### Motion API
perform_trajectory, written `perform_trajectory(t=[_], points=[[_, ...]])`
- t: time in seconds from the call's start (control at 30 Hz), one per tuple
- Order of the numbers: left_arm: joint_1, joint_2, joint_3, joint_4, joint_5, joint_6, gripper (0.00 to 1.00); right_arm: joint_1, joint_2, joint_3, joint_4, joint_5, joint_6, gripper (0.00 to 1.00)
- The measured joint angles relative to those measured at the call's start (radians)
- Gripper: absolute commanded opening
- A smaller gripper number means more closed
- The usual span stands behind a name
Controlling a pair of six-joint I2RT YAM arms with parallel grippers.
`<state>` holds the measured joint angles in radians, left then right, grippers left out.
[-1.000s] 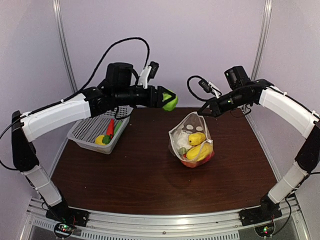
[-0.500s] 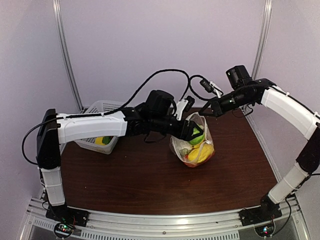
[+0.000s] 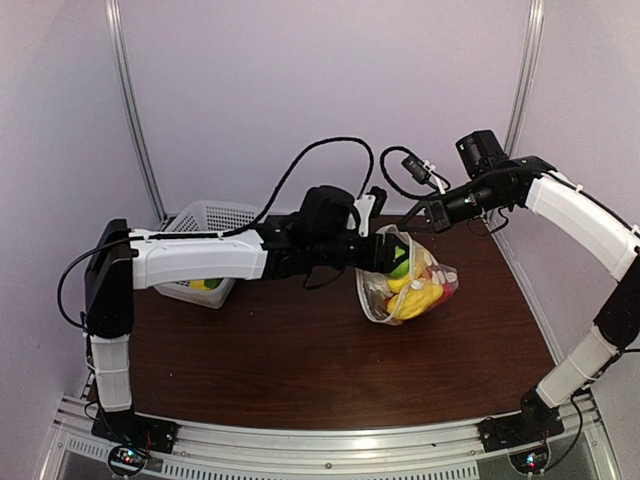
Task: Place the food in the zip-top bag and seal the zipper
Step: Place the fake fruit in the zipper food storage bag.
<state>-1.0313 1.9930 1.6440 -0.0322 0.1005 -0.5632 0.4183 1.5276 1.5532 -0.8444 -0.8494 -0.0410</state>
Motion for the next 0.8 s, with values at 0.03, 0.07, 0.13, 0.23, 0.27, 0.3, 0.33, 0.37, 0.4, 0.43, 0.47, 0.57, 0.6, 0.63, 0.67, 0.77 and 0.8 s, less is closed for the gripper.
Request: perform_trajectory(t=[0.03, 0.07, 0.13, 0.23, 0.27, 0.3, 0.33, 0.37, 0.4, 0.43, 0.47, 0.57, 0.6, 0.63, 0.67, 0.77, 0.8], points=[[0.000, 0.007, -0.002, 0.043, -0.006, -0.024, 0.70, -0.001, 0.000, 0.002, -0.003, -0.008, -0.002, 0.00], [0.000, 0.012, -0.003, 0.075, -0.013, -0.043, 0.70, -0.001, 0.000, 0.004, -0.009, -0.010, -0.006, 0.00], [-0.001, 0.014, -0.019, 0.143, -0.047, -0.084, 0.71, -0.002, 0.000, 0.015, -0.029, -0.010, -0.018, 0.00], [-0.010, 0.014, -0.027, 0.173, -0.124, -0.129, 0.76, -0.006, -0.004, 0.023, -0.037, -0.006, -0.037, 0.00], [-0.014, 0.016, -0.026, 0.170, -0.154, -0.141, 0.79, -0.007, -0.005, 0.023, -0.039, -0.006, -0.039, 0.00], [-0.018, 0.019, -0.024, 0.161, -0.182, -0.151, 0.83, -0.008, -0.008, 0.023, -0.042, -0.006, -0.043, 0.00], [-0.019, 0.025, -0.017, 0.151, -0.210, -0.158, 0.85, -0.008, -0.011, 0.023, -0.045, -0.006, -0.043, 0.00], [-0.020, 0.031, -0.013, 0.147, -0.228, -0.162, 0.87, -0.008, -0.014, 0.023, -0.049, -0.006, -0.043, 0.00], [-0.020, 0.035, -0.013, 0.142, -0.244, -0.167, 0.90, -0.008, -0.019, 0.023, -0.052, -0.007, -0.043, 0.00], [-0.019, 0.039, -0.013, 0.133, -0.254, -0.168, 0.93, -0.008, -0.024, 0.023, -0.055, -0.010, -0.044, 0.00], [-0.019, 0.042, -0.014, 0.124, -0.259, -0.167, 0.97, -0.007, -0.031, 0.023, -0.057, -0.011, -0.045, 0.00], [-0.016, 0.043, -0.022, 0.111, -0.259, -0.150, 0.98, -0.007, -0.048, 0.023, -0.064, -0.015, -0.050, 0.00], [-0.016, 0.043, -0.023, 0.110, -0.255, -0.142, 0.98, -0.007, -0.050, 0.023, -0.064, -0.018, -0.053, 0.00], [-0.017, 0.041, -0.023, 0.107, -0.250, -0.131, 0.98, -0.007, -0.051, 0.023, -0.064, -0.021, -0.055, 0.00], [-0.017, 0.037, -0.023, 0.100, -0.241, -0.121, 0.98, -0.007, -0.051, 0.023, -0.065, -0.024, -0.058, 0.00], [-0.016, 0.010, -0.024, 0.071, -0.208, -0.090, 0.98, -0.007, -0.050, 0.022, -0.064, -0.026, -0.062, 0.00], [-0.016, -0.005, -0.023, 0.061, -0.190, -0.080, 0.97, -0.007, -0.050, 0.022, -0.064, -0.026, -0.065, 0.00]])
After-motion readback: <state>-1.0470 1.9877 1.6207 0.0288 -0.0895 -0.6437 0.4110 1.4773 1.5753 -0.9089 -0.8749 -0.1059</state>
